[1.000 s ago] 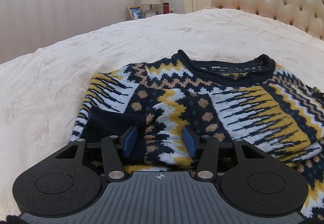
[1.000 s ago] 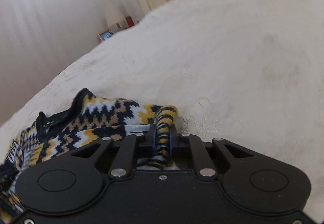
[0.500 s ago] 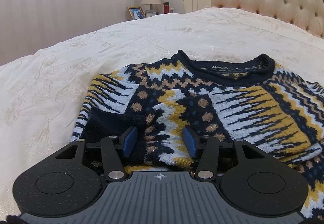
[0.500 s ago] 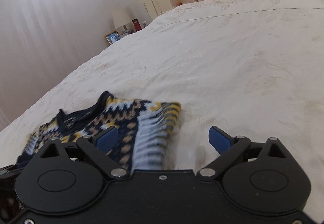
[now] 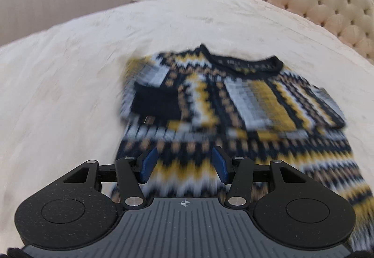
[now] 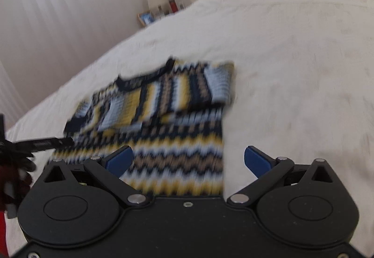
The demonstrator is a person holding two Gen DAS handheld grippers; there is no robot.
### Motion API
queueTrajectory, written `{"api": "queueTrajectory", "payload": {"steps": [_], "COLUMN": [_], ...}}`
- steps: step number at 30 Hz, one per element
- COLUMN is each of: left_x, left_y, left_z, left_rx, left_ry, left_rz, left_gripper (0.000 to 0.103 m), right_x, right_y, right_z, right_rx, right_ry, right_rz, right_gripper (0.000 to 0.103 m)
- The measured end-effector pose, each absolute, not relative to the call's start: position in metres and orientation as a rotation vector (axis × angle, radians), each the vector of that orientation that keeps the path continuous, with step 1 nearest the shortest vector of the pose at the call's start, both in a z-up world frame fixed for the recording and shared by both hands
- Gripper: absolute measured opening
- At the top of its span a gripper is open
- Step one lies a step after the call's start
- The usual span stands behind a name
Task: Fold small clothes
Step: 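Move both grippers to the sweater hem and grasp it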
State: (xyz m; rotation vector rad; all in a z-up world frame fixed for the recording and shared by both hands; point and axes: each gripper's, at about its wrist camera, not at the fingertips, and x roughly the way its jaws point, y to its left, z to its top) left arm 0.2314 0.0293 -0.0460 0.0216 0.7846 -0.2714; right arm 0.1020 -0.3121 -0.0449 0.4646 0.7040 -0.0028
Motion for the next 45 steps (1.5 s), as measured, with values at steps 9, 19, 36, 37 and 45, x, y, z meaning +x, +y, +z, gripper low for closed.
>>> {"api": "queueTrajectory", "payload": {"steps": [9, 19, 36, 37, 45], "left_x": [0.138, 0.075, 0.064, 0.064, 0.059], "left_y": [0.075, 0.091, 0.076, 0.075, 0.078], "left_z": [-0.055, -0.070, -0.088, -0.089, -0.087], "left_rx": [-0.007, -0.048, -0.039, -0.038, -0.068], "left_ry": [0.894, 0.946, 0.940, 0.936, 0.933], "left_rz": [-0.285, -0.322, -0.370, -0.371, -0.388], "left_gripper": [0.050, 0.054, 0.073, 0.074, 0.067], "right_x": [0.058, 0.019, 0.029, 0.030, 0.029], "right_y": [-0.277, -0.260, -0.263, -0.264, -0.266], "right_z": [-0.053, -0.074, -0.091, -0.092, -0.093], "right_rx": [0.533, 0.623, 0.689, 0.697, 0.717], "right_ry": [0.879, 1.074, 1.109, 1.110, 1.097], "right_rz": [0.011, 0.010, 0.032, 0.033, 0.050], "right_gripper": [0.102, 0.102, 0.103, 0.103, 0.103]}}
